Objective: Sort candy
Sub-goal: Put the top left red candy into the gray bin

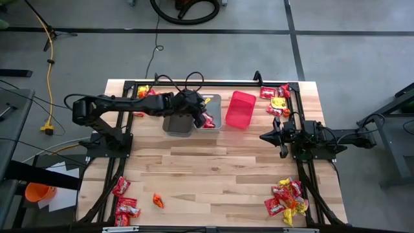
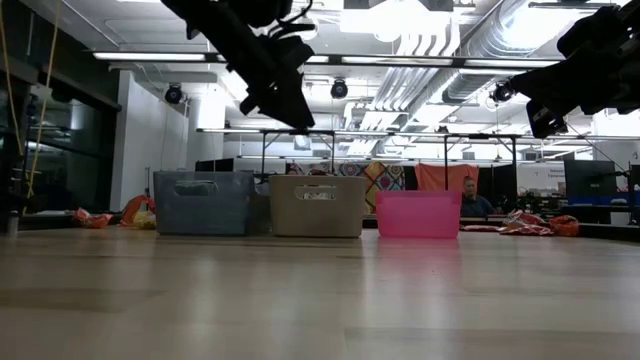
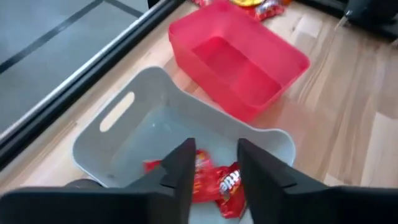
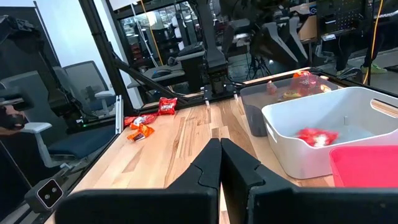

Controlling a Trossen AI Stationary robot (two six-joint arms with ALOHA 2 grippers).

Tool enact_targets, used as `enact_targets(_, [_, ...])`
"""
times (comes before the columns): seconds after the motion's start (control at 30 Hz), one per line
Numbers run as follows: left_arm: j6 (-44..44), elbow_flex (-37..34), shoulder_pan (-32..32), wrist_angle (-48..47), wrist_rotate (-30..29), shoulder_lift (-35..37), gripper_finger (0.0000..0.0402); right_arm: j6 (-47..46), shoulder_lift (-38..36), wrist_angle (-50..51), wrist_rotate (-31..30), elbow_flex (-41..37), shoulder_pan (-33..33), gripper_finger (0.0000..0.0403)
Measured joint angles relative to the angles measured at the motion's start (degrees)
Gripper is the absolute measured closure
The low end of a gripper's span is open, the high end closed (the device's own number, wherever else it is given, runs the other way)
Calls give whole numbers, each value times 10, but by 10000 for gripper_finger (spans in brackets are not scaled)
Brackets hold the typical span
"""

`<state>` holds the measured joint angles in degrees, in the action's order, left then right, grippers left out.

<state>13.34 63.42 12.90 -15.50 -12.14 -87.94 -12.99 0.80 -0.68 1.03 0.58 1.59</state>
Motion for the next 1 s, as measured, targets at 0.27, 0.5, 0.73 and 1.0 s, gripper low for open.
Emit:
enact_targets(0.27, [107, 1, -14, -79, 172, 80, 201, 0, 0, 0, 0, 0, 0, 402])
enact_targets(0.5, [229, 0, -183, -346, 180, 118, 194, 0, 0, 0, 0, 0, 0, 402])
enact_targets(0.73, [369, 0, -369, -492, 168, 88, 195, 0, 0, 0, 0, 0, 0, 402])
enact_targets(1.0, [356, 0, -394, -590, 122, 48, 195, 0, 0, 0, 0, 0, 0, 402])
